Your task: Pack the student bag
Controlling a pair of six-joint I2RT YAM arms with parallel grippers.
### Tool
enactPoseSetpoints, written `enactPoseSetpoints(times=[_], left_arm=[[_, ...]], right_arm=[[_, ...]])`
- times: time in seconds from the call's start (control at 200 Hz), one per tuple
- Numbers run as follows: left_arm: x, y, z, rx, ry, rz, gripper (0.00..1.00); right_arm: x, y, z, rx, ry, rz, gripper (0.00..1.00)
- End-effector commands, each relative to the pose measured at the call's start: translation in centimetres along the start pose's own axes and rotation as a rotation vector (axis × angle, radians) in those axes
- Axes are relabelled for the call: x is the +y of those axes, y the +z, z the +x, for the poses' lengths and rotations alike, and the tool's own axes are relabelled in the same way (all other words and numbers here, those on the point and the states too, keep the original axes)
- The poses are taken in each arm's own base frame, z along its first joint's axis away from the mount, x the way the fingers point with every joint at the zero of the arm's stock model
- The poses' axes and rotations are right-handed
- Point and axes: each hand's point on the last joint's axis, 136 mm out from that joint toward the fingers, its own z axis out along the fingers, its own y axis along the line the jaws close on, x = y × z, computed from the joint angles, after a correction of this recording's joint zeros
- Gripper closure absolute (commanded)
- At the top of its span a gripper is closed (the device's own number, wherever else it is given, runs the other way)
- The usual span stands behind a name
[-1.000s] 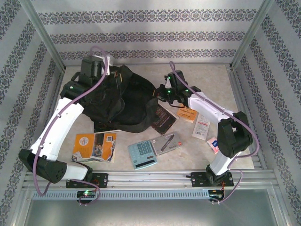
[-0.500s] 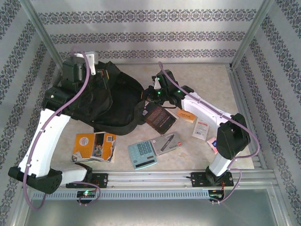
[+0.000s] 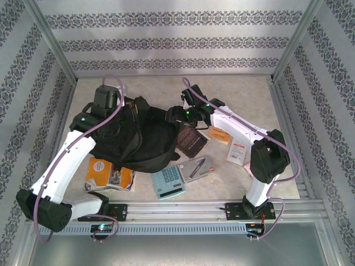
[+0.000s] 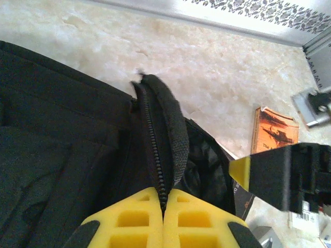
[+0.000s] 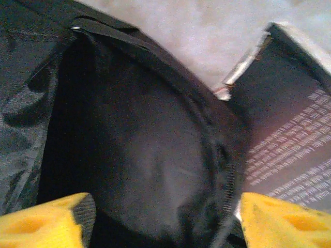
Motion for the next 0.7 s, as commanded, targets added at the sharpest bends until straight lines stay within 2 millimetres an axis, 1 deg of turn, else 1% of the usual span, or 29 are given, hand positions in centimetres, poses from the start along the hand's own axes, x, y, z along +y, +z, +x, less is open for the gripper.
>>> enactPoseSetpoints(times=[0.0, 0.055, 0.115, 0.17, 0.18, 0.195, 0.285, 0.375, 0.445, 0.53, 0.605, 0.645, 0.694], left_arm=[[-1.5, 1.2, -2.6, -0.1, -0.065, 0.09, 1.0], [-1.7, 2.1, -2.7, -0.093, -0.083, 0.1, 1.0], [-2.0, 3.0, -2.6, -0.081, -0.1, 0.12, 1.0], [-2.3, 3.7, -2.5, -0.074, -0.113, 0.141, 1.0], [-2.3, 3.8, -2.5, -0.073, -0.114, 0.145, 1.0], [-2.4, 4.0, -2.4, -0.071, -0.118, 0.152, 1.0], [-3.0, 4.7, -1.9, -0.064, -0.126, 0.204, 1.0], [-3.9, 4.8, -1.5, -0.076, -0.13, 0.284, 1.0], [-4.2, 4.4, -1.4, -0.092, -0.129, 0.31, 1.0], [-3.9, 4.0, -1.5, -0.109, -0.119, 0.297, 1.0], [-3.9, 3.6, -1.6, -0.122, -0.116, 0.3, 1.0], [-4.0, 3.5, -1.6, -0.123, -0.113, 0.301, 1.0], [-4.0, 3.4, -1.5, -0.122, -0.113, 0.302, 1.0]], right_arm=[[-2.2, -4.3, -0.4, -0.102, 0.016, 0.136, 0.18], [-3.4, -5.7, 0.1, -0.13, 0.08, 0.179, 0.17], [-5.6, -7.4, 1.2, -0.156, 0.19, 0.258, 0.16], [-7.6, -8.9, 2.8, -0.186, 0.29, 0.326, 0.14], [-8.1, -9.1, 3.1, -0.191, 0.309, 0.341, 0.06], [-8.5, -9.5, 3.6, -0.2, 0.334, 0.356, 0.03], [-10.7, -10.7, 6.5, -0.21, 0.45, 0.405, 0.02], [-11.8, -10.7, 9.2, -0.156, 0.508, 0.416, 0.02], [-13.2, -10.4, 11.7, -0.11, 0.584, 0.444, 0.02], [-14.1, -9.2, 14.4, -0.074, 0.687, 0.435, 0.02], [-14.8, -8.0, 16.4, -0.046, 0.765, 0.44, 0.02], [-15.0, -7.3, 17.3, -0.021, 0.807, 0.437, 0.02], [-15.1, -6.7, 17.8, -0.01, 0.839, 0.437, 0.02]])
